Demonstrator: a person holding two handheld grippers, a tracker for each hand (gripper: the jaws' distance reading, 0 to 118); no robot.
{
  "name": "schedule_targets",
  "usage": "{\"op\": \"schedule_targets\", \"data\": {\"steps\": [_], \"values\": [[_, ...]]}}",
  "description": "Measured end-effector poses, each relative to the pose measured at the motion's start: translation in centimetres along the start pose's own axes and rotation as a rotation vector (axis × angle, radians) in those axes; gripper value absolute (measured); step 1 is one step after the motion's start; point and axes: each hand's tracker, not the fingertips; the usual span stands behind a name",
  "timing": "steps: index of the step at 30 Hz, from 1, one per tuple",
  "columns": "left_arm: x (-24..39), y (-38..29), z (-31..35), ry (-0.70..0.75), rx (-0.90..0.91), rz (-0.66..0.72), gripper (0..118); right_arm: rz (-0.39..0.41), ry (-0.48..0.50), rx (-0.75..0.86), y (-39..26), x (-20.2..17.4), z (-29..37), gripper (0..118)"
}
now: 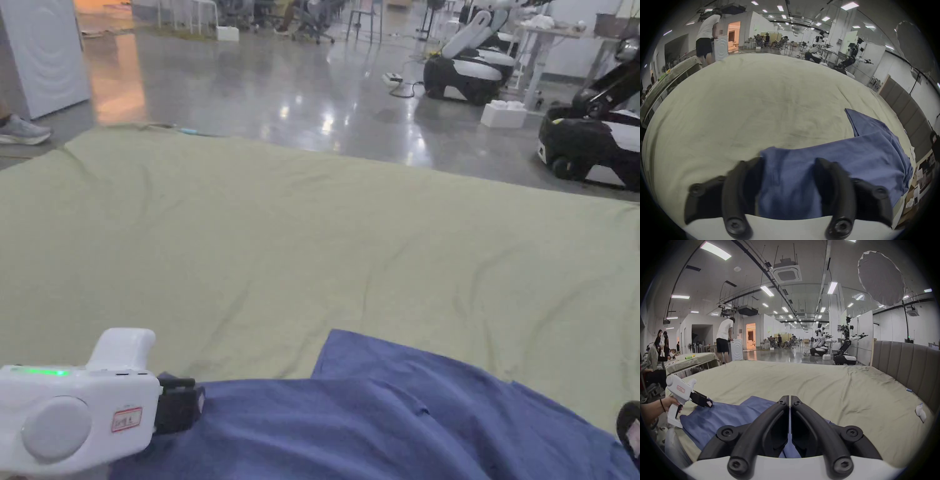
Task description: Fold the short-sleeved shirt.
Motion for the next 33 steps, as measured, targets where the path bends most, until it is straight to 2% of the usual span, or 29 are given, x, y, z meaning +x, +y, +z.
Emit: {"op": "schedule_targets", "data": {"steps": [1,2,3,5,6,7,8,9,10,11,17,19,21,22,23,25,26,27,29,30,31,33], "values": [[0.1,0.0,0.0,0.0,-0.008,0.004,57,-0.002,0.004,-0.023,0.0,0.2,-0.5,4],[-0.1,-0.1,0.0,-0.002,-0.013,0.022,21,0.0,0.007,-0.044,0.0,0.4,-1.2,4],[-0.4,-0.3,0.1,-0.054,-0.014,0.07,9,0.016,0.013,-0.062,0.0,0.8,-2.0,4],[-0.8,-0.5,0.2,-0.063,-0.01,0.111,7,0.067,0.033,-0.113,0.1,1.3,-3.8,5],[-0.8,-0.6,0.3,-0.07,-0.008,0.121,7,0.092,0.064,-0.146,0.2,1.6,-5.0,10],[-0.8,-0.6,0.3,-0.072,-0.009,0.134,7,0.113,0.075,-0.162,0.1,1.9,-6.1,27],[-0.8,-0.7,0.2,-0.072,-0.011,0.139,7,0.137,0.102,-0.2,0.1,2.0,-7.4,69],[-0.6,-0.7,0.2,-0.07,-0.012,0.135,7,0.157,0.128,-0.245,0.0,2.1,-9.0,97],[-0.6,-0.5,0.2,-0.066,-0.013,0.128,7,0.172,0.146,-0.275,-0.2,2.1,-10.4,111],[-0.4,-0.5,0.1,-0.058,-0.013,0.12,7,0.185,0.167,-0.303,-0.5,2.2,-11.8,112],[-0.3,-0.5,0.1,-0.049,-0.021,0.112,7,0.259,0.222,-0.484,-1.8,1.2,-20.3,112],[-0.4,-0.4,0.1,-0.054,-0.022,0.119,7,0.313,0.242,-0.506,-2.2,0.5,-22.2,112],[-0.4,-0.5,0.1,-0.056,-0.025,0.122,7,0.4,0.236,-0.516,-2.7,-0.2,-23.8,109],[-0.4,-0.4,0.0,-0.056,-0.026,0.122,7,0.441,0.23,-0.542,-3.0,-0.6,-24.5,102],[-0.3,-0.4,0.0,-0.054,-0.026,0.121,7,0.456,0.235,-0.573,-3.4,-0.8,-24.9,81],[-0.2,-0.4,0.1,-0.049,-0.026,0.116,7,0.43,0.305,-0.659,-4.1,-1.1,-25.4,30],[-0.1,-0.4,0.1,-0.046,-0.025,0.112,7,0.376,0.378,-0.663,-3.9,-1.3,-24.9,13],[0.1,-0.5,0.1,-0.04,-0.022,0.105,6,0.373,0.395,-0.643,-3.4,-1.7,-24.0,13],[0.5,-0.5,0.5,-0.03,-0.009,0.087,5,0.443,0.354,-0.657,-3.4,-2.4,-23.4,12],[0.6,-0.4,0.8,-0.028,-0.001,0.075,5,0.438,0.347,-0.656,-3.4,-2.4,-23.5,12],[0.6,-0.3,1.2,-0.028,0.01,0.071,5,0.417,0.335,-0.642,-3.1,-2.3,-23.2,12],[0.6,0.0,2.3,-0.039,0.03,0.063,4,0.312,0.32,-0.607,-2.1,-1.4,-22.2,11]]}}
